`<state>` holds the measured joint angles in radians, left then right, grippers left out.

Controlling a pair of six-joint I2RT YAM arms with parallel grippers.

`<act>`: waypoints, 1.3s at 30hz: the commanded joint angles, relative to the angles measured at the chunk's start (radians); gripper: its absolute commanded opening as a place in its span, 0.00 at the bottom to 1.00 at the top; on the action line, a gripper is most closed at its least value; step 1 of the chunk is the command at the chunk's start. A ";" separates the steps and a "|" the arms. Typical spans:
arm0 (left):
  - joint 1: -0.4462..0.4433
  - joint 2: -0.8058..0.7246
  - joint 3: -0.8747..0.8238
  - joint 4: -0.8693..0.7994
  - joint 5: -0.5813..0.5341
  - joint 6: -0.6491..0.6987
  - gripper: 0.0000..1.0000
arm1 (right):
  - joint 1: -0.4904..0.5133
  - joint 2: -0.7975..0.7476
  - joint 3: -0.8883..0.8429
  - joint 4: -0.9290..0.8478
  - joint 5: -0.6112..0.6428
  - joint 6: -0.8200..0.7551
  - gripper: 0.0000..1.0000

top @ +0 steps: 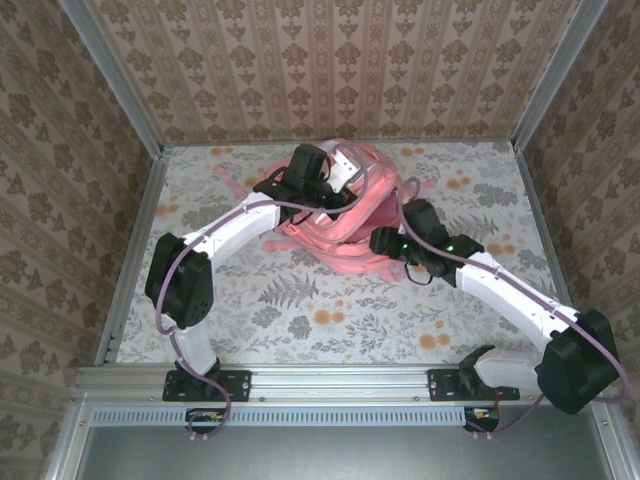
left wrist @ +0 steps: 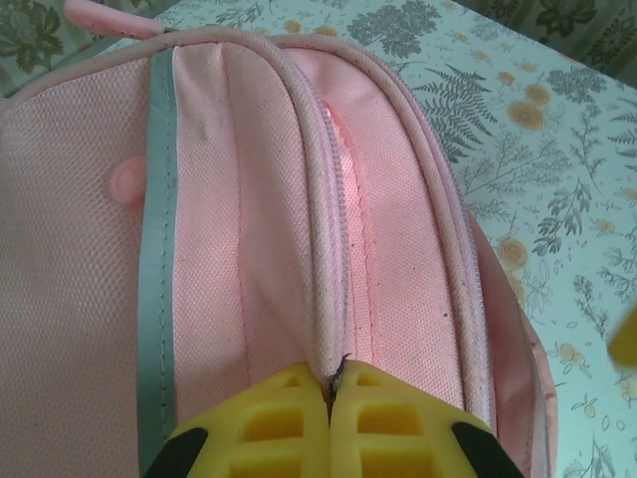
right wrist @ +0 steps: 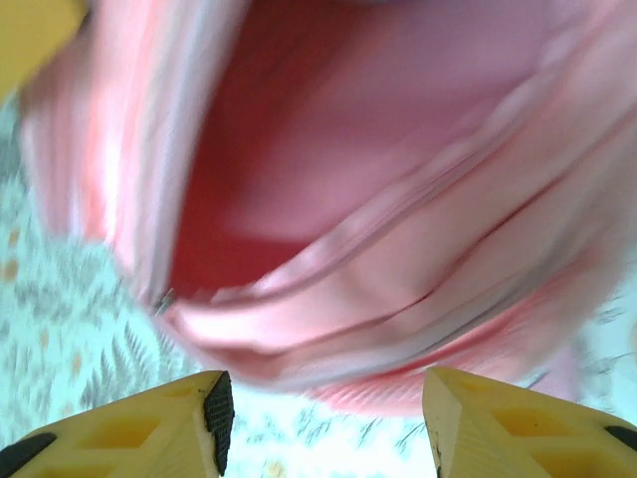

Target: Pack books, pencil case, and school supplies into a backpack

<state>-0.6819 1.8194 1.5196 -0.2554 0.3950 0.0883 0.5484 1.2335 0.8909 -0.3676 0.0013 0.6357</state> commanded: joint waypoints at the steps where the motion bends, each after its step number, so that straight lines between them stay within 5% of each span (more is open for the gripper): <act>1: -0.010 -0.008 0.092 0.100 0.051 -0.022 0.00 | 0.109 0.039 0.011 0.017 0.062 -0.043 0.55; 10: -0.010 -0.021 0.142 0.002 0.087 0.009 0.00 | 0.215 0.244 0.070 0.222 0.165 0.045 0.45; 22: -0.004 -0.029 0.148 -0.014 0.104 -0.026 0.00 | 0.142 0.222 -0.055 0.248 0.261 0.110 0.38; 39: -0.002 0.042 0.232 -0.054 0.117 -0.068 0.00 | 0.188 0.186 0.005 0.254 0.202 0.029 0.47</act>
<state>-0.6792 1.8744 1.6775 -0.3836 0.4496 0.0200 0.7120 1.4220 0.8650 -0.1196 0.1879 0.6830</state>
